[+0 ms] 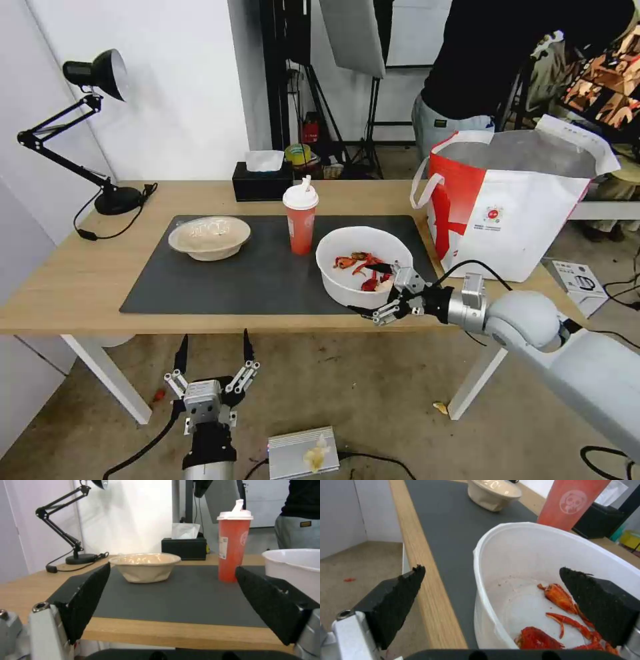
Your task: Pick up the trash from the table and place it into the takeout bag.
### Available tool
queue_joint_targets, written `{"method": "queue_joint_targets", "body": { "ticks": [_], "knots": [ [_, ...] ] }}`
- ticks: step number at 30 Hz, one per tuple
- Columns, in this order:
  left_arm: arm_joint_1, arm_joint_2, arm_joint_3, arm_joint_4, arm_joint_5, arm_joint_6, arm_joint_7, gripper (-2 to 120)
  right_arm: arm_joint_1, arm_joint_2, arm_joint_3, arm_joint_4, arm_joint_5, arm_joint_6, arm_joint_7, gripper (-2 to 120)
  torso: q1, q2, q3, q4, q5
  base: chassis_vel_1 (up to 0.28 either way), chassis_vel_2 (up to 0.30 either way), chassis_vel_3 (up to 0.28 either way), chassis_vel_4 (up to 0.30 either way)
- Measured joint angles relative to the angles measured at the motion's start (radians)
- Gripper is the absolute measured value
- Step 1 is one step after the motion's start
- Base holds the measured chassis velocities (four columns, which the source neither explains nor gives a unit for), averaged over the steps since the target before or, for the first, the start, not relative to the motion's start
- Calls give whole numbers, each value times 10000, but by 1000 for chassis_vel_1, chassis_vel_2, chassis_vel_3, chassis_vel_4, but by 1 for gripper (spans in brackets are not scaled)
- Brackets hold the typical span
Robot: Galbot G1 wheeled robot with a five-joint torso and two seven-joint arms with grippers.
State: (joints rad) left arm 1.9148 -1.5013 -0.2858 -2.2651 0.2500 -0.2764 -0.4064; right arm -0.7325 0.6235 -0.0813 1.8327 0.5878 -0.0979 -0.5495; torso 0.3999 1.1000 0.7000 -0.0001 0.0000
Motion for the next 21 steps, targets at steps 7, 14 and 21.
{"method": "queue_joint_targets", "body": {
  "ticks": [7, 14, 21],
  "knots": [
    [-7, 3, -14, 37, -24, 0, 4, 100, 892, 200, -686, -499, -14, -142, -122, 100, 0, -1, 0, 0, 0, 0, 0, 0, 0],
    [5, -24, 47, 79, -18, 0, 6, 100, 1491, 341, -1133, -935, 23, -241, -198, 100, 0, -1, 0, 1, 0, 0, 0, 0, 0],
    [80, -44, 34, 93, 4, 0, -8, 100, 2011, 447, -1471, -1220, -5, -351, -304, 100, 0, 0, 0, 1, 0, 0, 0, 0, 0]
  ]
}}
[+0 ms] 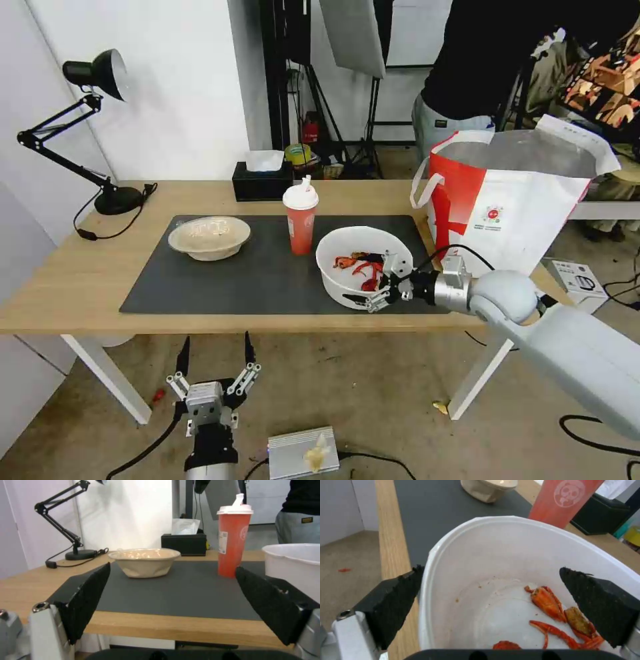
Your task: Pick up the trash from the table and place it into the takeout bag.
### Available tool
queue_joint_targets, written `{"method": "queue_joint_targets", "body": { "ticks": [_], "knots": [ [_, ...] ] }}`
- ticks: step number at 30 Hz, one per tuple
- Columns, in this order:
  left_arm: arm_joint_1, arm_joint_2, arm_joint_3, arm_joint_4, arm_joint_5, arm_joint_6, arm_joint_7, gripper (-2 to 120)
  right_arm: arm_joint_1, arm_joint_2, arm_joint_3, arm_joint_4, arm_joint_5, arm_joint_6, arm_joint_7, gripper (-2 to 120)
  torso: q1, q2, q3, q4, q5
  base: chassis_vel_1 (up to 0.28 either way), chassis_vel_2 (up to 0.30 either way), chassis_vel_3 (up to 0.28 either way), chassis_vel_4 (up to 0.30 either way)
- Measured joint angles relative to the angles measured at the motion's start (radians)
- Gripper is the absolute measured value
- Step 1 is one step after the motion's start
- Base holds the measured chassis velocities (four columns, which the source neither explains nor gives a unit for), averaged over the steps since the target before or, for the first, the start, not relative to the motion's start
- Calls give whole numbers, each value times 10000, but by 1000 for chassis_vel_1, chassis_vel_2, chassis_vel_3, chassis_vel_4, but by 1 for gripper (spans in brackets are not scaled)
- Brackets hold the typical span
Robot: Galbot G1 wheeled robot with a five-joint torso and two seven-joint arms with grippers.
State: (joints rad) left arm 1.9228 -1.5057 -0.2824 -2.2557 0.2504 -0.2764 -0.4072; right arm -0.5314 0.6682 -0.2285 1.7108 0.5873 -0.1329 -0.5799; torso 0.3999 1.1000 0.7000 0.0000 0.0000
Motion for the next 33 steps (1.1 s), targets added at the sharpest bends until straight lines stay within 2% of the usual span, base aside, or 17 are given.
{"method": "queue_joint_targets", "body": {
  "ticks": [33],
  "knots": [
    [18, -73, 74, 55, -11, -22, -179, 100, 1397, 330, -1077, -1263, -258, -234, -1209, 100, -1, 1, -1, 0, 1, 0, 0, 0, 0]
  ]
}}
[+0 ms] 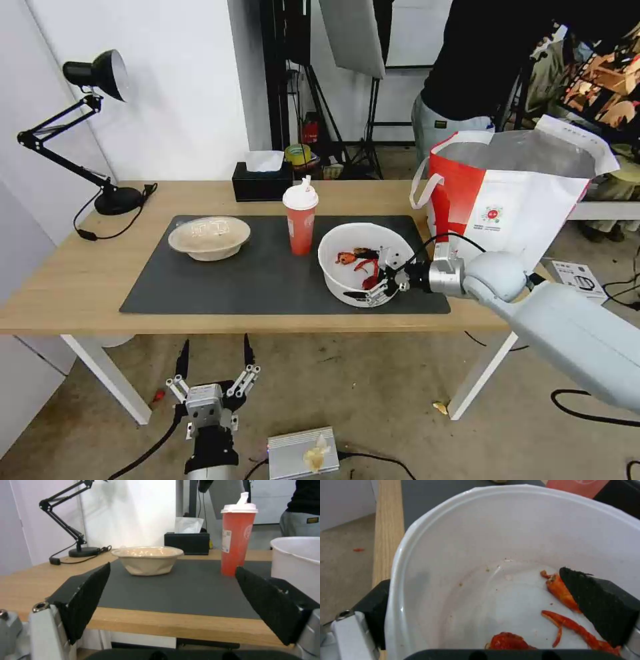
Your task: Pick up the trash from the table and place it into the takeout bag.
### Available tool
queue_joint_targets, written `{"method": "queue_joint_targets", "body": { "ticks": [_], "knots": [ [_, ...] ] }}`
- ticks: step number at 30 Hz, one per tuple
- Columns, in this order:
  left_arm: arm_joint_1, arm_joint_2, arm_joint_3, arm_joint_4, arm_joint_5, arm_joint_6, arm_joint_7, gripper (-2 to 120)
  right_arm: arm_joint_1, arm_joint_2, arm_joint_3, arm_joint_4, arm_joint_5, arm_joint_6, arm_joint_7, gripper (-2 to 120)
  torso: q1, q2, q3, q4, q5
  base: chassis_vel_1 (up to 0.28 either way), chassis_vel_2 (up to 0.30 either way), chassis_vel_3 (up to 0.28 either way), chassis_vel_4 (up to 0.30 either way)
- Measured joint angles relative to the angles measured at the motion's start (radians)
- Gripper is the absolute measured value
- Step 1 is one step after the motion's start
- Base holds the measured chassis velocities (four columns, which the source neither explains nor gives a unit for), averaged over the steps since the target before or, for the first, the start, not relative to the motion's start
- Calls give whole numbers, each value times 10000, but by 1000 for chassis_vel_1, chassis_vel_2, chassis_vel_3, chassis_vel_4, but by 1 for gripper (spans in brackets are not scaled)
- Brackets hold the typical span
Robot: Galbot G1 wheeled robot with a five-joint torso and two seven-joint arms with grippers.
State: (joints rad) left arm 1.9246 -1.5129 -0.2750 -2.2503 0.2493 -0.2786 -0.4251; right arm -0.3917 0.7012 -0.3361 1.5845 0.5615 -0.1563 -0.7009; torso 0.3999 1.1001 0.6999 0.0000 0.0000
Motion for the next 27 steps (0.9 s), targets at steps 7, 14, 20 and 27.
{"method": "queue_joint_targets", "body": {
  "ticks": [7, 14, 20, 27],
  "knots": [
    [12, -24, 32, 15, 4, 1, -3, 100, 31, 54, 2, -88, 21, 8, -191, 100, 0, 0, 0, 0, 0, 0, 0, 0, 0],
    [7, -43, 59, 64, 21, 6, -2, 100, 97, 59, 17, -106, 142, 33, -224, 100, 1, -1, 1, 0, 0, 0, 0, 0, 0],
    [37, -130, 215, 150, 142, 13, -2, 100, 77, 60, 64, -109, 184, 79, -227, 100, 1, -2, 2, 0, 0, 0, 0, 0, 0],
    [77, -170, 256, 185, 225, 13, -2, 100, 43, 52, 96, -97, 196, 147, -217, 100, 2, -2, 2, 1, 1, 0, 0, 0, 0]
  ]
}}
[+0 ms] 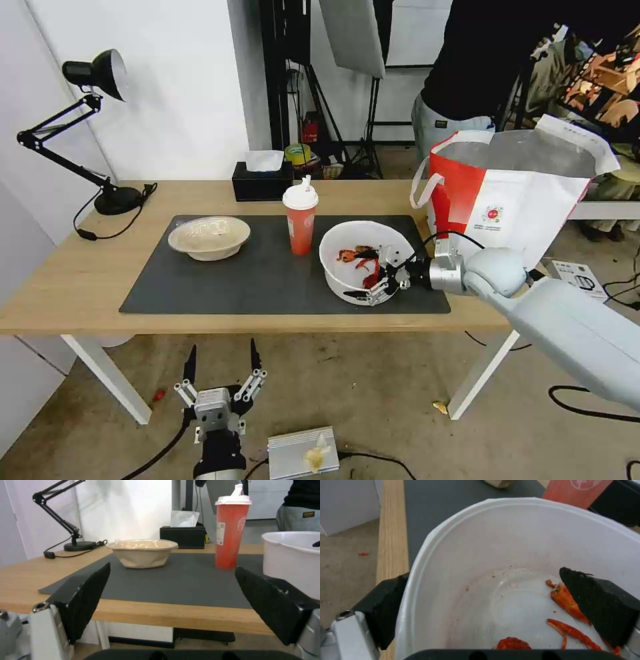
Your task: Pick up the trash from the table and place it into the takeout bag.
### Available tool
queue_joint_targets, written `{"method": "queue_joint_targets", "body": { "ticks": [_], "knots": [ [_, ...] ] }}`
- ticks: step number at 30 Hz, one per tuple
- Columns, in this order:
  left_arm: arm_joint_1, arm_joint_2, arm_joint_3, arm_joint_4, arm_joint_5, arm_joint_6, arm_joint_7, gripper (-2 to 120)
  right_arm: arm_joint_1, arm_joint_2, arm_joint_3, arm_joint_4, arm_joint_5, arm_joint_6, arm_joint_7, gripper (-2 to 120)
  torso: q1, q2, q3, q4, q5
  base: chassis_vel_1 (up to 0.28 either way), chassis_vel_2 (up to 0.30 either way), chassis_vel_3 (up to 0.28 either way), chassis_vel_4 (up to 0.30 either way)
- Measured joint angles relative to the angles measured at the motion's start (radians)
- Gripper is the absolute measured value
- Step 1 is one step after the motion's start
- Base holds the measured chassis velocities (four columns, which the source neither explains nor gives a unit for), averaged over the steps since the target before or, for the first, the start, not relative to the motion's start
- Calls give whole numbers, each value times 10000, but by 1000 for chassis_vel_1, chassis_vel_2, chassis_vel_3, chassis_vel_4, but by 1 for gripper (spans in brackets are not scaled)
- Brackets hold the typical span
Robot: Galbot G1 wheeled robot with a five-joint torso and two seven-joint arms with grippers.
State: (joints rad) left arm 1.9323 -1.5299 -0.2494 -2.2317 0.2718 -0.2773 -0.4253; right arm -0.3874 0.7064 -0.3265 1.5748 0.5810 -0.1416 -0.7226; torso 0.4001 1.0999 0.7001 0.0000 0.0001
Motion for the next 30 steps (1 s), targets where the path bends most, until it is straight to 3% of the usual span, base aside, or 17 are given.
{"method": "queue_joint_targets", "body": {
  "ticks": [22, 30],
  "knots": [
    [-17, -13, 96, 120, 30, -19, 4, 100, -123, -218, 232, 286, 601, 173, -146, 100, 0, 0, -1, 0, -1, 0, 0, 0, 0],
    [-4, 44, -205, -342, 26, 20, 68, 100, -206, -250, 344, 357, 633, 203, -142, 100, -1, 1, -1, 0, -1, 0, 0, 0, 0]
  ]
}}
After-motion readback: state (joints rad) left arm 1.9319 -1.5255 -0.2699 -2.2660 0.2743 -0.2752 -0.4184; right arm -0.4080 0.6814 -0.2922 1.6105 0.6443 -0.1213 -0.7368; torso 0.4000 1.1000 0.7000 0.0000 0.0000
